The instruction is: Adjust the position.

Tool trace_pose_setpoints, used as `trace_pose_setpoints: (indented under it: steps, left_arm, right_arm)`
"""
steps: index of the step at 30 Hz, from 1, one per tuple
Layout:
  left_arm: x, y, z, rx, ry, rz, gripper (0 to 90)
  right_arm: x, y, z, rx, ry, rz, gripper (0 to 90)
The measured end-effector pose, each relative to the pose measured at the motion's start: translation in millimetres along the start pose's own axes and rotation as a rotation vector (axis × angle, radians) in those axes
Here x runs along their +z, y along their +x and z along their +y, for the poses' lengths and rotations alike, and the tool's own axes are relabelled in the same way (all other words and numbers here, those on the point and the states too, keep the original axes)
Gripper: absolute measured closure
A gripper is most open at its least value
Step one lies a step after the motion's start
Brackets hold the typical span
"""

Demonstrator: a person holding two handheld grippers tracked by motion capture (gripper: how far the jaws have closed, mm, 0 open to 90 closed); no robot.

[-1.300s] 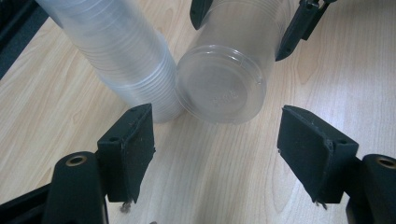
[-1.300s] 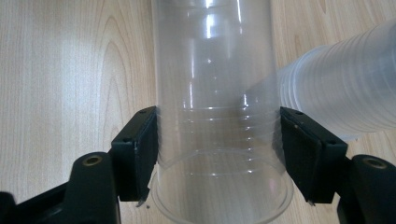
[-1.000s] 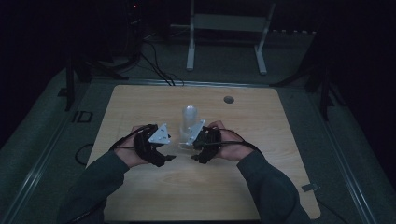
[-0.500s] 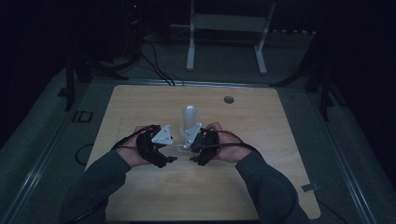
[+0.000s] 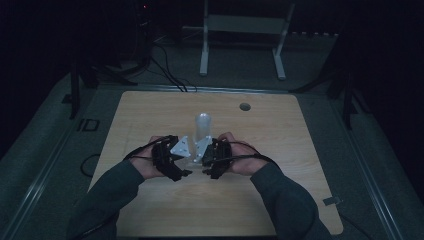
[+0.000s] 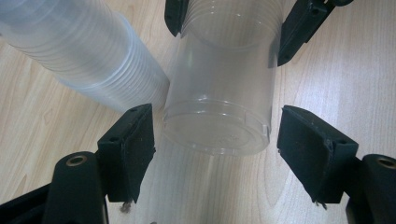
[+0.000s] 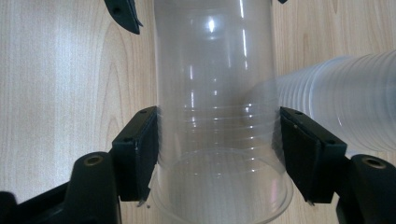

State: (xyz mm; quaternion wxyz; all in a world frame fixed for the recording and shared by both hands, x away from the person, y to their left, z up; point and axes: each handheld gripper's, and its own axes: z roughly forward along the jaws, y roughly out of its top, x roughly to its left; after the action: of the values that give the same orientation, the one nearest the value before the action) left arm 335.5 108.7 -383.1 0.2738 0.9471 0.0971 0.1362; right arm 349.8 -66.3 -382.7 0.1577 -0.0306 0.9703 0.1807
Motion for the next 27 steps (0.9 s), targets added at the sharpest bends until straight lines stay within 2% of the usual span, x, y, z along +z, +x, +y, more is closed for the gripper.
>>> trace_pose_setpoints:
  steps: [5,8,11,13,14,15,21,24,27]
  left_arm:
    - [0.8,0.8,0.0,-0.001,0.006,-0.007,27.7]
    - [2.7,1.7,-0.5,-0.010,0.016,-0.025,30.1]
    - [3.2,2.8,-0.5,-0.001,0.031,-0.032,30.9]
    - [7.0,2.1,-1.0,-0.043,0.007,-0.040,31.5]
    - [7.0,2.1,-1.0,-0.043,0.007,-0.040,31.6]
    - [7.0,4.5,-1.0,-0.025,0.027,-0.047,31.9]
    - [8.5,7.3,-1.5,-0.029,0.033,-0.060,34.0]
    - [9.8,7.5,-1.7,-0.043,0.030,-0.071,34.6]
    - [10.2,7.6,-1.0,-0.032,0.046,-0.072,35.0]
  right_arm:
    - [1.3,1.5,1.1,-0.007,0.007,-0.003,33.1]
    - [1.1,2.1,1.5,-0.007,0.009,-0.002,33.2]
    - [1.0,2.5,1.9,-0.009,0.013,-0.006,33.3]
    - [0.7,3.2,2.7,-0.010,0.014,-0.011,33.4]
    - [0.7,3.2,2.7,-0.010,0.014,-0.011,33.4]
    - [0.4,3.2,3.0,-0.020,0.018,-0.015,33.4]
    - [0.6,3.9,3.5,-0.018,0.015,-0.015,33.4]
    - [0.7,3.9,4.5,-0.030,0.014,-0.020,33.4]
    - [1.0,4.8,4.9,-0.027,0.013,-0.019,33.4]
